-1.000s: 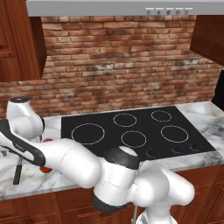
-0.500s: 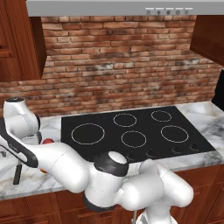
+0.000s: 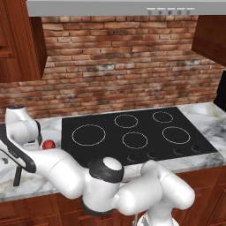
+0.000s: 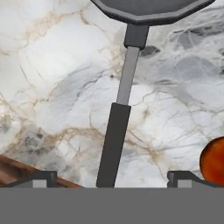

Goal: Place the pan on the front left burner on the stove. Then place the tomato and the onion in the pan and turn on the front left burner.

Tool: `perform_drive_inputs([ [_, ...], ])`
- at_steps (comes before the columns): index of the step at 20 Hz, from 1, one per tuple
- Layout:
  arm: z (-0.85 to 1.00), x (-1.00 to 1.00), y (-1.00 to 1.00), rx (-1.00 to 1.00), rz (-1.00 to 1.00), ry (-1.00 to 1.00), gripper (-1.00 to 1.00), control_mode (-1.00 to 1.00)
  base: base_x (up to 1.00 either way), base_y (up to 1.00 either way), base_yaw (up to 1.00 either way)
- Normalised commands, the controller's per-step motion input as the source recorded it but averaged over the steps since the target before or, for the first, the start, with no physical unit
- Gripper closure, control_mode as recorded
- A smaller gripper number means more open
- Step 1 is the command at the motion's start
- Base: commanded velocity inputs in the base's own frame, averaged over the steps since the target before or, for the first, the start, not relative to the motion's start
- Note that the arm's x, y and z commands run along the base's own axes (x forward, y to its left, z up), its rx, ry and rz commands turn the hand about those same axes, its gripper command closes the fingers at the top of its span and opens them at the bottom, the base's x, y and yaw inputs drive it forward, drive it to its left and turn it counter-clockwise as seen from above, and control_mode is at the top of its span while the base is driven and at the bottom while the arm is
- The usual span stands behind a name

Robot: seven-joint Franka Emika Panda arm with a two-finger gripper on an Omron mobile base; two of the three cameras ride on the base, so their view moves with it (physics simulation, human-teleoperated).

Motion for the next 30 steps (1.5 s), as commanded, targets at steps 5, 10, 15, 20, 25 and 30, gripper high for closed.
perform_drive_inputs([
  [5, -0.35, 0.00, 0.12, 0.00, 0.00, 0.02, -1.00, -1.00, 0.00, 0.00, 0.00],
  [10, -0.38, 0.00, 0.18, 0.00, 0.00, 0.02, -1.00, -1.00, 0.00, 0.00, 0.00],
  [15, -0.30, 0.00, 0.10, 0.00, 0.00, 0.03, -1.00, -1.00, 0.00, 0.00, 0.00],
  [20, -0.14, 0.00, 0.00, 0.00, 0.00, 0.05, -1.00, -1.00, 0.00, 0.00, 0.00],
  [25, -0.02, 0.00, 0.00, 0.00, 0.00, 0.08, -1.00, -1.00, 0.00, 0.00, 0.00],
  [30, -0.14, 0.00, 0.00, 0.00, 0.00, 0.07, -1.00, -1.00, 0.00, 0.00, 0.00],
])
